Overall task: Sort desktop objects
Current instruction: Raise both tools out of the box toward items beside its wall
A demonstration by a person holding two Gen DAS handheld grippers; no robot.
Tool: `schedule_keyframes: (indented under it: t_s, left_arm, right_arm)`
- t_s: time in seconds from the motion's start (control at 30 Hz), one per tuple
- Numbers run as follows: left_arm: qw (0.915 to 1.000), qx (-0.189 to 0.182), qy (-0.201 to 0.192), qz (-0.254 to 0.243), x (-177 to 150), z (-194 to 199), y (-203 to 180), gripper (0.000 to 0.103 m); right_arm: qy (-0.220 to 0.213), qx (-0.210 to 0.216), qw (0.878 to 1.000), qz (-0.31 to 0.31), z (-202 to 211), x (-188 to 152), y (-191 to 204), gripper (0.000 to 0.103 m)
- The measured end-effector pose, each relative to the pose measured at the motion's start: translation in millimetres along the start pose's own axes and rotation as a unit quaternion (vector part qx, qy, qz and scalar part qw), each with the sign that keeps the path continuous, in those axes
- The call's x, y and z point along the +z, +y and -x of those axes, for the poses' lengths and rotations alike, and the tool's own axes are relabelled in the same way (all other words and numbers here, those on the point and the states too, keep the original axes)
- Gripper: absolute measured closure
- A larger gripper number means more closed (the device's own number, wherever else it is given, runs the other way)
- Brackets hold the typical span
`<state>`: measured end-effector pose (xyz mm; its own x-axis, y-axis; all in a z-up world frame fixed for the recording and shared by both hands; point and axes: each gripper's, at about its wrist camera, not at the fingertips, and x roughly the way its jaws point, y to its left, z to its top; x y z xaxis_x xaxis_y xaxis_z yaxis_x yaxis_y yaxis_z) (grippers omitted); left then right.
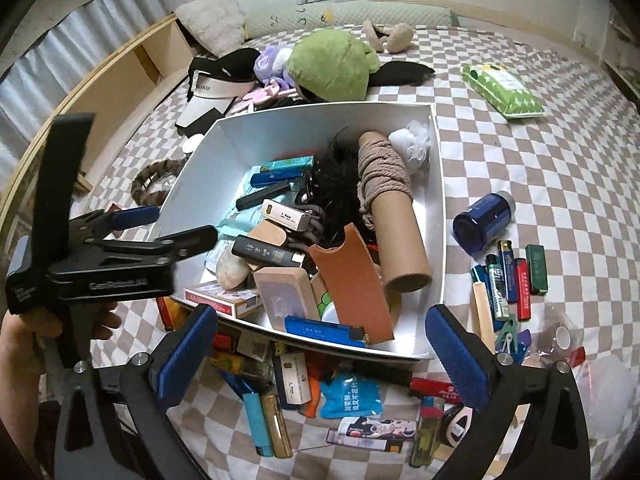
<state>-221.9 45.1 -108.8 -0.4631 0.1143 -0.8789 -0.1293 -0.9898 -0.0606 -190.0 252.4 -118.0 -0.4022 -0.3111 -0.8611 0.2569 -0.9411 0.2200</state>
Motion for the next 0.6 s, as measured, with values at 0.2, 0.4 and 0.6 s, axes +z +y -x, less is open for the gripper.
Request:
schedule_keyframes:
  t_s: [0.2,0.4,0.6]
  left_arm:
    - [0.9997,-0.001,-0.026,0.001,-9,26,16,0.0]
    - [0.998,0.015,-0.056,-0.023,-23,52,29,0.0]
    - [0.9969,0.02,-0.07,-0.029,-36,65,43,0.0]
  right_arm:
    - [-0.032,-0.005,0.999,0.022,12,-5,7,0.0]
    - [-0.061,-0.008,0.997,0.052,24,-13,18,0.0]
    - [-0.075,-0.001,0.995,0.061,32,-19,25,0.0]
